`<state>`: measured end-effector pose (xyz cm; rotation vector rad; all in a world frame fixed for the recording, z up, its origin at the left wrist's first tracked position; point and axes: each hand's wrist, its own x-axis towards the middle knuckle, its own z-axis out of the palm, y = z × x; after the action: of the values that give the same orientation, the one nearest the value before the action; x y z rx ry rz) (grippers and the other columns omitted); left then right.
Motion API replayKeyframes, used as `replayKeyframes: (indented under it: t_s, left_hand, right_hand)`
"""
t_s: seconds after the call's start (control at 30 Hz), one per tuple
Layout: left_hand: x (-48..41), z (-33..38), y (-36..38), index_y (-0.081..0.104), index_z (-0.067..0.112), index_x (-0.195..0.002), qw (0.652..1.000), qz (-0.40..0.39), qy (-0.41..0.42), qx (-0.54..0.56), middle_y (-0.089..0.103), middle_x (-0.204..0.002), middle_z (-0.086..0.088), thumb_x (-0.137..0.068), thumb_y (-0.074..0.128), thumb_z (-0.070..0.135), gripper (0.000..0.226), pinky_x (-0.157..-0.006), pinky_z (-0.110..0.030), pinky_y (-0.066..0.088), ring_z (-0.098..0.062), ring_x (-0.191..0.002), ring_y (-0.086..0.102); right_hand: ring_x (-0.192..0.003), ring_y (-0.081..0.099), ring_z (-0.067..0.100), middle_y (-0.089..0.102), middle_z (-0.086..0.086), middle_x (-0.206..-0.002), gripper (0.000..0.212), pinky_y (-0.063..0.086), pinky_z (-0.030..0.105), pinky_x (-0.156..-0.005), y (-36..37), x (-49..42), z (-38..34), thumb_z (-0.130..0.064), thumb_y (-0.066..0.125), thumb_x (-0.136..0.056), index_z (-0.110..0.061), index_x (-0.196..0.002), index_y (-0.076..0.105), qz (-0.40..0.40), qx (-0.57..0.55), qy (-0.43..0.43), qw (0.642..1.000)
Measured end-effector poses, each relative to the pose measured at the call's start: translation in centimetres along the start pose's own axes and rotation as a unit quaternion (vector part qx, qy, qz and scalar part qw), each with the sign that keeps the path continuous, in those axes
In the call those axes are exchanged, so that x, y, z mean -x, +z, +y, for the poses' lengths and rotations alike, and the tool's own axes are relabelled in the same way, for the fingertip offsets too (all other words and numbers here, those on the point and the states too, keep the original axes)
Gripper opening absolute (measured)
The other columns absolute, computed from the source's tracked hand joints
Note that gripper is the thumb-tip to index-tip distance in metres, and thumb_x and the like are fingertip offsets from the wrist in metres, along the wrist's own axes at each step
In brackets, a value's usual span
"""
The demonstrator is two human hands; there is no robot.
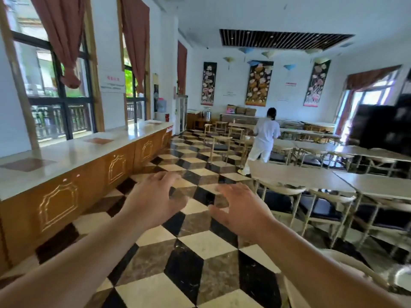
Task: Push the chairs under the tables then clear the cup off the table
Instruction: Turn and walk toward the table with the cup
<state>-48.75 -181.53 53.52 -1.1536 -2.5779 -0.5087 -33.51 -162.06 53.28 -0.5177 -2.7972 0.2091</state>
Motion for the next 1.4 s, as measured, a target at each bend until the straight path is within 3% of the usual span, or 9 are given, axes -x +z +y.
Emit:
replayKeyframes:
  t_s: [0.1, 0.33, 0.4, 0.57, 0.7, 0.83, 1.07, 1.2, 1.4]
  left_hand:
    - [-4.4, 1.5, 3.1, 0.033, 0.039, -0.156, 0.998, -0.018, 0.053, 0.01, 0.038, -0.164, 0.01, -0.092, 0.046, 0.079, 0.077, -0.118, -0.046, 0.037, -0.018, -0.15, 0.034]
    - [-16.0, 3.5, 10.7, 0.02, 0.046, -0.158, 0.995, -0.054, 0.08, 0.005, 0.027, -0.169, 0.013, -0.091, 0.053, 0.076, 0.08, -0.11, -0.041, 0.047, -0.018, -0.151, 0.037]
    - [-19.5, 4.2, 12.7, 0.021, 0.047, -0.158, 0.993, -0.083, 0.083, -0.019, 0.03, -0.168, 0.014, -0.091, 0.054, 0.076, 0.08, -0.103, -0.036, 0.051, -0.016, -0.146, 0.044]
    - [-28.8, 7.5, 18.0, 0.048, 0.04, -0.148, 0.985, -0.108, 0.116, -0.068, 0.052, -0.154, 0.011, -0.091, 0.056, 0.074, 0.067, -0.089, -0.026, 0.054, -0.013, -0.129, 0.059]
    - [-33.9, 13.0, 23.6, 0.032, 0.048, -0.153, 0.97, -0.149, 0.189, -0.046, 0.051, -0.154, 0.012, -0.09, 0.059, 0.073, 0.073, -0.072, -0.023, 0.054, -0.01, -0.112, 0.066]
    - [-37.8, 20.8, 29.4, 0.035, 0.041, -0.155, 0.944, -0.155, 0.291, -0.017, 0.05, -0.155, 0.008, -0.093, 0.057, 0.071, 0.072, -0.09, -0.034, 0.052, -0.018, -0.131, 0.056]
    - [-39.7, 33.7, 38.5, 0.038, 0.034, -0.154, 0.83, -0.237, 0.499, 0.077, 0.051, -0.153, 0.005, -0.089, 0.048, 0.079, 0.079, -0.103, -0.044, 0.051, -0.02, -0.137, 0.05]
    - [-39.0, 39.9, 41.3, 0.041, 0.031, -0.153, 0.75, -0.261, 0.592, 0.137, 0.052, -0.152, 0.001, -0.088, 0.051, 0.077, 0.08, -0.104, -0.044, 0.046, -0.022, -0.137, 0.049]
    - [-35.8, 46.6, 47.1, 0.046, 0.032, -0.151, 0.659, -0.282, 0.661, 0.224, 0.054, -0.152, 0.002, -0.084, 0.049, 0.08, 0.082, -0.111, -0.043, 0.044, -0.022, -0.139, 0.048]
  right_hand:
    - [-0.14, 0.044, 0.017, 0.054, -0.007, -0.152, 0.064, 0.044, 0.043, -0.111, 0.4, -2.3, 3.4, -0.071, 0.049, -0.098, -0.035, -0.151, 0.045, 0.008, 0.016, 0.024, 1.0]
    - [-0.139, 0.053, 0.026, 0.034, -0.008, -0.169, 0.081, 0.055, 0.044, -0.101, 5.0, -10.4, 13.2, -0.073, 0.051, -0.097, -0.042, -0.162, 0.014, 0.033, -0.048, 0.101, 0.993]
    - [-0.133, 0.057, 0.025, 0.043, -0.006, -0.163, 0.075, 0.057, 0.043, -0.098, 6.7, -12.4, 16.1, -0.072, 0.05, -0.098, -0.039, -0.16, 0.025, 0.014, -0.048, 0.117, 0.992]
    - [-0.135, 0.051, 0.019, 0.062, -0.009, -0.143, 0.057, 0.039, 0.043, -0.116, 9.2, -16.3, 23.4, -0.07, 0.05, -0.099, -0.034, -0.143, 0.057, 0.022, -0.035, 0.148, 0.988]
    - [-0.099, 0.069, 0.021, 0.071, -0.004, -0.116, 0.066, 0.057, 0.039, -0.072, 10.0, -16.2, 29.3, -0.066, 0.054, -0.099, -0.033, -0.153, 0.034, 0.027, -0.068, 0.229, 0.971]
    - [-0.107, 0.063, 0.024, 0.069, -0.003, -0.111, 0.052, 0.054, 0.042, -0.081, 9.7, -13.6, 36.2, -0.069, 0.05, -0.098, -0.029, -0.131, 0.055, 0.051, -0.004, 0.304, 0.951]
    - [-0.102, 0.068, 0.025, 0.071, -0.002, -0.115, 0.059, 0.058, 0.042, -0.081, 8.4, -5.1, 41.6, -0.067, 0.057, -0.096, -0.033, -0.143, 0.05, 0.082, 0.067, 0.505, 0.856]
    - [-0.119, 0.063, 0.032, 0.07, 0.003, -0.127, 0.068, 0.054, 0.045, -0.094, 6.9, -1.2, 40.1, -0.073, 0.049, -0.09, -0.029, -0.141, 0.058, 0.113, 0.122, 0.618, 0.768]
    - [-0.134, 0.054, 0.028, 0.064, 0.004, -0.142, 0.066, 0.048, 0.044, -0.108, 8.2, 1.0, 38.9, -0.066, 0.062, -0.093, -0.027, -0.146, 0.055, 0.107, 0.147, 0.727, 0.662]
